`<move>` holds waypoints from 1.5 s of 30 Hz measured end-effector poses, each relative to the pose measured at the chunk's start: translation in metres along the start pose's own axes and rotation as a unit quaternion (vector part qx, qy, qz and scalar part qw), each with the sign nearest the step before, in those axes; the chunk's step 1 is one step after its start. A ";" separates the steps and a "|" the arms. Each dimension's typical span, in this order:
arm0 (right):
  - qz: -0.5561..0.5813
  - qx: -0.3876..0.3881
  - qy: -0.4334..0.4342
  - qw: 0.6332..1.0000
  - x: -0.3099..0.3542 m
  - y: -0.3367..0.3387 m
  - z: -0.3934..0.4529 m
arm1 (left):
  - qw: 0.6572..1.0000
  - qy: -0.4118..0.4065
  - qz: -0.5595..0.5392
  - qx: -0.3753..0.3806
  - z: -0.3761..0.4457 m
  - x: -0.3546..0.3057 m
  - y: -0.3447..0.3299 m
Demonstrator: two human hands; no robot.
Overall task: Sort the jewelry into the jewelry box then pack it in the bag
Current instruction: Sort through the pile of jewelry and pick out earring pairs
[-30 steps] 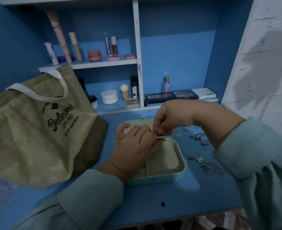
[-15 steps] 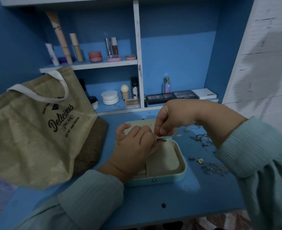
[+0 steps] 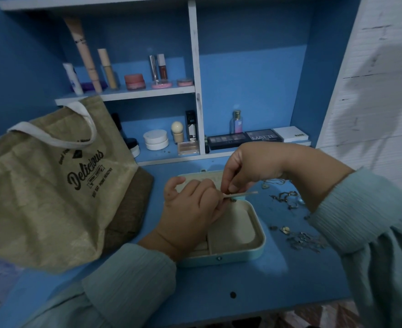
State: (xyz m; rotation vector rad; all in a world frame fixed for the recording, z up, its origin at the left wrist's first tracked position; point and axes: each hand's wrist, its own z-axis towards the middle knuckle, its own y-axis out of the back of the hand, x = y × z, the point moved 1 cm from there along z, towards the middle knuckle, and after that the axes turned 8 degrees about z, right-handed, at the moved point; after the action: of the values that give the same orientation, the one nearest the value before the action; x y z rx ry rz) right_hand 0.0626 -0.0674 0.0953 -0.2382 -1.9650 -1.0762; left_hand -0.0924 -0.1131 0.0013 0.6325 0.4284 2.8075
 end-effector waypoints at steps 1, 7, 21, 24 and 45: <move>-0.002 -0.002 0.002 1.000 0.000 0.000 0.000 | 1.000 0.000 -0.001 0.002 0.000 0.000 0.000; -0.041 0.002 0.002 0.999 0.003 -0.001 0.000 | 1.000 0.004 -0.004 0.009 0.002 -0.001 0.001; -0.146 -0.001 -0.005 0.989 0.007 -0.002 0.003 | 1.000 0.018 -0.003 0.021 0.005 -0.001 0.003; -0.125 0.010 -0.017 0.992 0.006 0.001 0.006 | 1.000 0.011 -0.002 0.020 0.007 0.000 0.003; -0.028 0.046 -0.037 0.998 0.001 0.014 0.018 | 0.996 -0.064 0.002 0.057 0.016 0.015 -0.002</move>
State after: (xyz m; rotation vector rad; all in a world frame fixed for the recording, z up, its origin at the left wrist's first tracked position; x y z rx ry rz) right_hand 0.0589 -0.0454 0.1003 -0.1773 -2.0927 -1.0228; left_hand -0.0975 -0.1029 0.0201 0.8336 0.5667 2.7412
